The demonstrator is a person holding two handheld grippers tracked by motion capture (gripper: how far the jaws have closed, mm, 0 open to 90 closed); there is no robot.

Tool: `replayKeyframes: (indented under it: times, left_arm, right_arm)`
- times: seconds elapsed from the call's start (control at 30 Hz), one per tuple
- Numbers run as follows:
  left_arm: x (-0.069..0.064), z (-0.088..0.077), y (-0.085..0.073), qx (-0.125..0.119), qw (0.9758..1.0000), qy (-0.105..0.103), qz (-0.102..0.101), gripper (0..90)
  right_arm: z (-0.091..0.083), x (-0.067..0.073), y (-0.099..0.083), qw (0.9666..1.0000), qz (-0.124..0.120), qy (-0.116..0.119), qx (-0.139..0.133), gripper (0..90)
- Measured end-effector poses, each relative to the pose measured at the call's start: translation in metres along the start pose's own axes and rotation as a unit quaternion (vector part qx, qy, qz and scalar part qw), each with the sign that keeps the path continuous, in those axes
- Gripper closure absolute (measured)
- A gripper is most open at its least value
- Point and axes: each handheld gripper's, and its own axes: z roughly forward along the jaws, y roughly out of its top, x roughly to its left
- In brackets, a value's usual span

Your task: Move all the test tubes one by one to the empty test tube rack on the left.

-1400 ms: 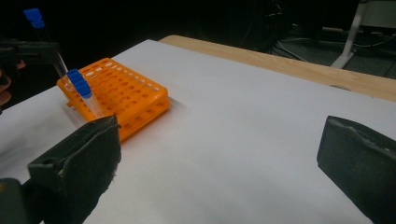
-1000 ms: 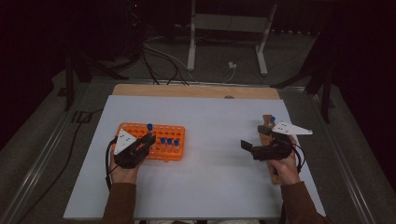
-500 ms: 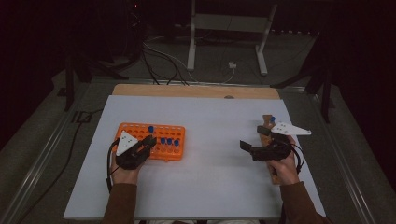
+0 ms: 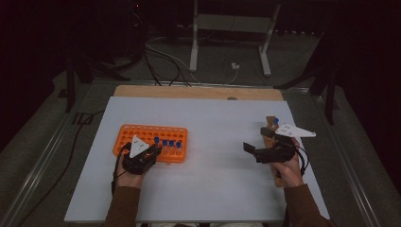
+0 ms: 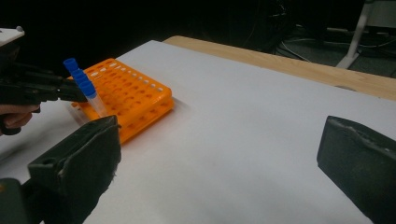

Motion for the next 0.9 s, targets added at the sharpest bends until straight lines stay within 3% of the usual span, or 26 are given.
replayKeyframes:
  times: [0.13, 0.53, 0.7, 0.9]
  left_arm:
    - [-0.002, 0.004, -0.002, 0.022, 0.9997, 0.002, 0.01, 77.9]
    - [0.001, 0.004, -0.004, 0.017, 0.9998, -0.008, -0.01, 76.7]
    - [0.005, -0.001, -0.003, -0.006, 0.9994, -0.021, -0.028, 67.4]
    - [0.011, -0.013, -0.002, -0.038, 0.9972, -0.034, -0.055, 57.5]
  right_arm:
    - [0.001, 0.0, 0.0, 1.0, 0.0, 0.001, 0.001, 0.0]
    - [0.004, 0.001, -0.001, 1.0, -0.002, 0.001, 0.005, 0.0]
    - [0.001, -0.001, 0.0, 1.0, 0.0, -0.004, 0.002, 0.0]
    - [-0.002, -0.004, 0.004, 0.9999, -0.003, -0.015, 0.0, 0.0]
